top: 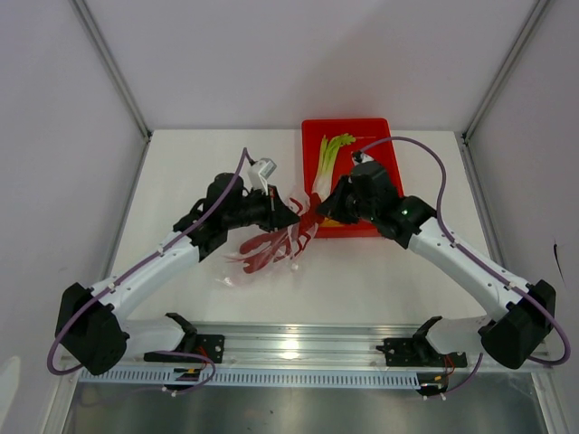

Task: Place the food in the zip-top bag and seal the zipper
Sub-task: Place the fake lobster in the zipper food storage bag.

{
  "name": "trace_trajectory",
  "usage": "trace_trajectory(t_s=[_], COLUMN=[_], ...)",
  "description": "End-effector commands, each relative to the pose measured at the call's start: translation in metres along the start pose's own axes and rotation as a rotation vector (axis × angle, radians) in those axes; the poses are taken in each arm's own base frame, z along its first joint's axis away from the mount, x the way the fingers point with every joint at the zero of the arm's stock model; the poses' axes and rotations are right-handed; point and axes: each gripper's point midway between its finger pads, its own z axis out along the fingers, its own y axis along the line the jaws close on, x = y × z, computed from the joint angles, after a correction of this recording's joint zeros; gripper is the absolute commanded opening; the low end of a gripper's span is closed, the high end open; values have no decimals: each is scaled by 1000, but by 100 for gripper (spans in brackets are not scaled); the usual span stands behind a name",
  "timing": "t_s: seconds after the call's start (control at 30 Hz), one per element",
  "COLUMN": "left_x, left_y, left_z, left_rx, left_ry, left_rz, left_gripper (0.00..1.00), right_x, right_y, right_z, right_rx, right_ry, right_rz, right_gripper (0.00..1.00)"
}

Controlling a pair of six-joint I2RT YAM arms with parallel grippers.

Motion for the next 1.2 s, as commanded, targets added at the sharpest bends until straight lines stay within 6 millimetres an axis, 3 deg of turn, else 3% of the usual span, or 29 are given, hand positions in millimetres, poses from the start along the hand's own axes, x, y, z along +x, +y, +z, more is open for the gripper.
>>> trace_trajectory(t_s=[0.0,0.27,0.4,0.47,0.77,0.87,0.97,1.03,1.07,1.1,1.17], left_x=[-19,-20,-22,-23,-41,-43,-41,-42,-43,-43,-45], left_y=[-13,-21,-22,-21,-58,-71,-70,-69,-70,-70,-69], left_z=[-6,-7,-9,-10,-2,2,3,0,-1,-3,-8], left_rx=[19,41,24,7,116,159,144,138,137,131,118], left_ry=[-76,-50,-45,-38,-35,-16,-12,-17,-21,-21,-39], left_rz=[11,-22,-47,-84,-108,-110,-98,-91,-86,-83,-65], left_gripper=[1,1,1,1,1,1,1,1,0,1,1], right_x=[-17,-27,-37,-33,-7,1,7,10,13,9,12], right_y=[13,-5,-4,0,29,34,32,30,28,26,21], right_z=[-5,-4,-9,-8,10,17,21,22,22,22,23], right_rx=[-9,83,116,116,36,6,9,0,-5,-7,-8], right_ry=[-88,-151,-197,-199,-179,-163,-140,-122,-110,-111,-78], right_rz=[-25,-64,-95,-109,-57,-45,-51,-53,-70,-67,-82], right_gripper=[0,0,0,0,0,0,0,9,18,41,55])
